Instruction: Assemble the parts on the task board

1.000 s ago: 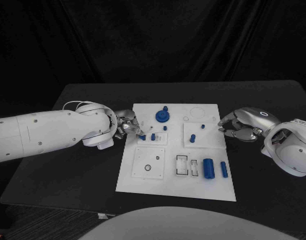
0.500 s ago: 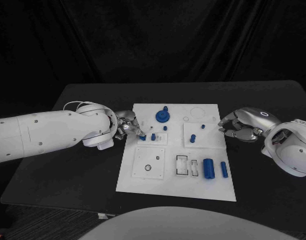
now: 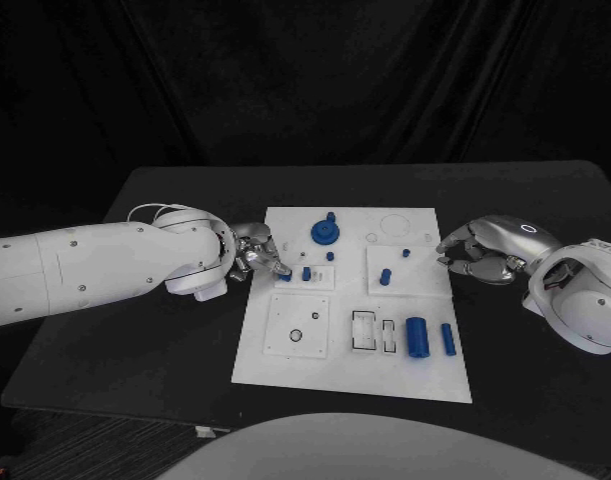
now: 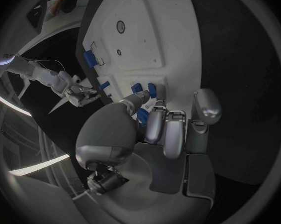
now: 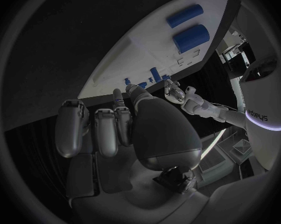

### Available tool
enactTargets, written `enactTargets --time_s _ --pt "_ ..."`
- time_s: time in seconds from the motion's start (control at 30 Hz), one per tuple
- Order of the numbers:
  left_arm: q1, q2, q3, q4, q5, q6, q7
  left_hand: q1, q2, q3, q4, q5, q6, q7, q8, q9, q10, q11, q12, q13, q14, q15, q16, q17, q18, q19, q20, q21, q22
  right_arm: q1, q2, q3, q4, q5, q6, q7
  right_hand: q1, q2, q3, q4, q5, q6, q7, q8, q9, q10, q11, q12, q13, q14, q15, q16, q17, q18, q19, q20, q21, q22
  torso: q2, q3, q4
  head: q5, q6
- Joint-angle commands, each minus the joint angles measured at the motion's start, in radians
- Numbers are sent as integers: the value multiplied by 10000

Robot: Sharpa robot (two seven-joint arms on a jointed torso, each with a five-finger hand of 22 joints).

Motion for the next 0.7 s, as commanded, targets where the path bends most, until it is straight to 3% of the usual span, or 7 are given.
enactTargets --time_s 0.03,0.13,0.3,0.7 --pt "-24 18 -7 29 10 57 226 208 43 71 -136 125 27 -64 30 15 -26 -33 -19 755 116 -20 -53 1386 167 -33 -28 -44 1193 -26 -5 5 -1 -20 -85 -153 31 -73 66 -11 57 -6 -3 -31 -13 -73 -15 -39 -148 738 -8 -50 710 182 22 56 -54 1870 8 -1 8 3 -2" --pt "-27 16 -7 31 10 -31 335 335 -7 272 -280 497 47 -62 98 61 -3 -40 -17 759 124 -29 -50 1391 163 -10 -43 -32 1199 -27 -6 5 0 -20 -97 -152 31 -73 66 -11 57 -6 -3 -31 -13 -73 -15 -39 -148 738 -8 -50 710 182 22 56 -54 1870 8 -2 6 -1 -2" --pt "-33 11 -7 37 10 -263 537 400 -46 463 -394 812 91 -67 186 125 27 -51 -8 770 147 -43 -38 1418 156 15 -53 -7 1209 -28 -11 5 1 -20 -110 -151 3 -91 134 -26 67 -21 -2 -59 -42 -85 -18 -57 -171 738 -13 -51 710 183 20 52 -64 1868 7 -2 8 -9 -2" --pt "-41 -108 -7 238 10 -1164 857 451 -108 601 -509 962 125 -72 265 187 52 -62 -1 775 158 -55 -33 1428 149 45 -64 31 1221 -30 -46 5 13 104 -145 -165 3 -91 134 -26 67 -21 -2 -59 -42 -85 -18 -57 -171 738 -13 -51 710 183 20 52 -64 1868 -10 3 7 -61 -2"
